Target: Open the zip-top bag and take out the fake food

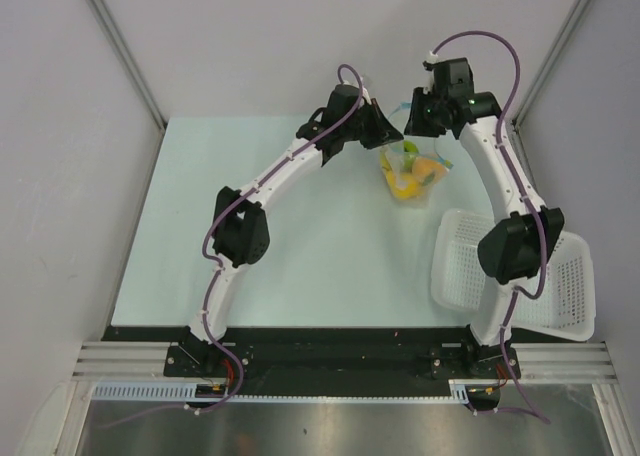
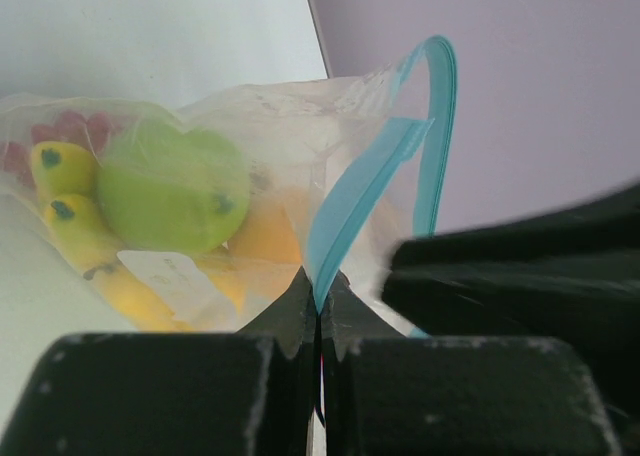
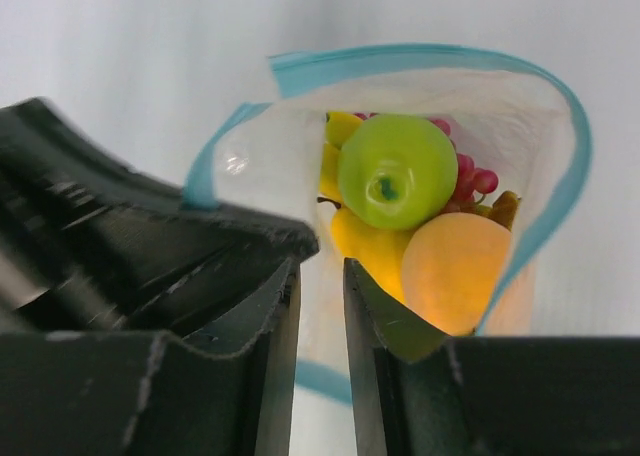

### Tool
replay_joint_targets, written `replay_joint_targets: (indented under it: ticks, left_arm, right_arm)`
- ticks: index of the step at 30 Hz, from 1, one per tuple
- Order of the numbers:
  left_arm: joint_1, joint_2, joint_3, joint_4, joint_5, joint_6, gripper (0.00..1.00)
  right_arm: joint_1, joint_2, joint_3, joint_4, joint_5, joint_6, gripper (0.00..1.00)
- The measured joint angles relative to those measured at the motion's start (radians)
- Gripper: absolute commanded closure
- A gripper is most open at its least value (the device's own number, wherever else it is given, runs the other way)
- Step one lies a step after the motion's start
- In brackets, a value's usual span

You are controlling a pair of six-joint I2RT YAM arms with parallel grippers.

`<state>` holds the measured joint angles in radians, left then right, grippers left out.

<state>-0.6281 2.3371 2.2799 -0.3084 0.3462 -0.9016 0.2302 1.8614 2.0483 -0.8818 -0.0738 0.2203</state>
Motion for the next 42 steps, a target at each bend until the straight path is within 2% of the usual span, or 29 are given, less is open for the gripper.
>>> replay_joint_targets:
  ticks: [5, 10, 17, 18, 23, 31, 42]
  left_arm:
    - [0.002, 0.000, -0.001, -0.002, -0.001, 0.000, 1.00]
    - [-0.002, 0.000, -0.001, 0.009, 0.002, -0.007, 1.00]
    - [-0.010, 0.000, -0.001, 0.015, 0.015, -0.015, 1.00]
    - [-0.011, 0.000, -0.001, 0.016, 0.018, -0.015, 1.00]
    - [-0.014, 0.000, -0.001, 0.030, 0.026, -0.018, 1.00]
    - [-0.014, 0.000, -0.001, 0.042, 0.027, -0.033, 1.00]
    - [-0.014, 0.021, -0.001, 0.052, 0.033, -0.051, 1.00]
  right_arm:
    - [-0.024, 0.114, 0.009, -0.020, -0.025, -0.016, 0.72]
    - [-0.045, 0.150, -0.014, -0.060, -0.005, -0.043, 0.64]
    - [-0.051, 0.111, -0.108, -0.053, 0.026, -0.083, 0.48]
    - [-0.052, 0.105, -0.120, -0.052, 0.029, -0.086, 0.43]
    - [-0.053, 0.074, -0.160, -0.049, 0.055, -0.109, 0.34]
    - [-0.039, 0.047, -0.199, -0.052, 0.142, -0.137, 0.25]
    - [-0.014, -0.022, -0.363, -0.024, 0.226, -0.152, 0.19]
